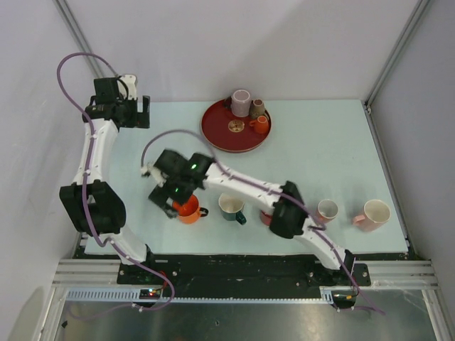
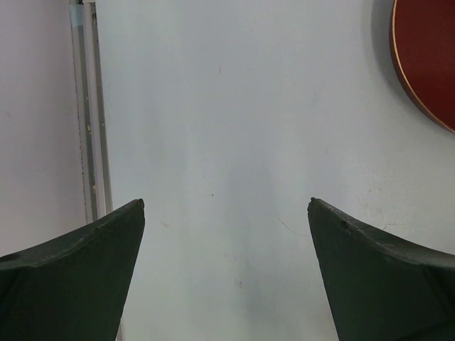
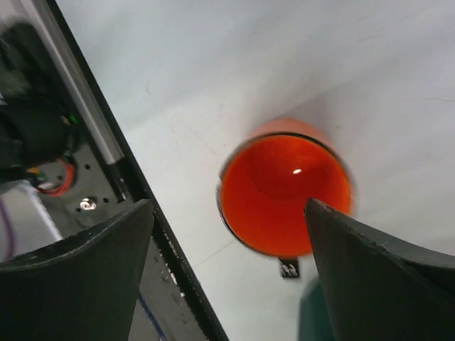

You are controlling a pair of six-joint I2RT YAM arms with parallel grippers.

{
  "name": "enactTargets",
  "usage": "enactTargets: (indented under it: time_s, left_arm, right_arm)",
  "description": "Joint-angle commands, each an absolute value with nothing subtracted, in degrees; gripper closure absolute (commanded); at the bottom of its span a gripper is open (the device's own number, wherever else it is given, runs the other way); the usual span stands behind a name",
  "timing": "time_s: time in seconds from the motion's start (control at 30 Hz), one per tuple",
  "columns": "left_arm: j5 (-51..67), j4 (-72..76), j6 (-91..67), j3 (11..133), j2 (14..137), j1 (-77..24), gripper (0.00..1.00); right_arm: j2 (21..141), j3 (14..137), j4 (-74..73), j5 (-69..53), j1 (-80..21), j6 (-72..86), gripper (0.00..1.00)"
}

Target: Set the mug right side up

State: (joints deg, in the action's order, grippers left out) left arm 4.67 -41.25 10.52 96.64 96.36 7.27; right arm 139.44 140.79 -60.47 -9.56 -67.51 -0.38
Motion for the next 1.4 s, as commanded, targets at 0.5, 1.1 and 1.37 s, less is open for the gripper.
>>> enactTargets:
  time_s: [0.5,1.1,1.37]
  left_arm:
    - [5.2,-40.4,13.5,94.0,94.4,6.9,0.0]
    - [3.8,-40.4,14.6,92.7,95.2,6.1,0.0]
    - [3.8,-40.4,14.6,93.2,95.9,5.9,0.0]
  right_arm:
    - [132.6,136.4,-53.8,-10.1,-36.5,-19.8,0.13]
    - [148.4,140.6,-47.4,-17.0,-34.6,-17.6,0.06]
    - [148.8,140.2,-49.5,-18.9,-34.2,-17.3,0.15]
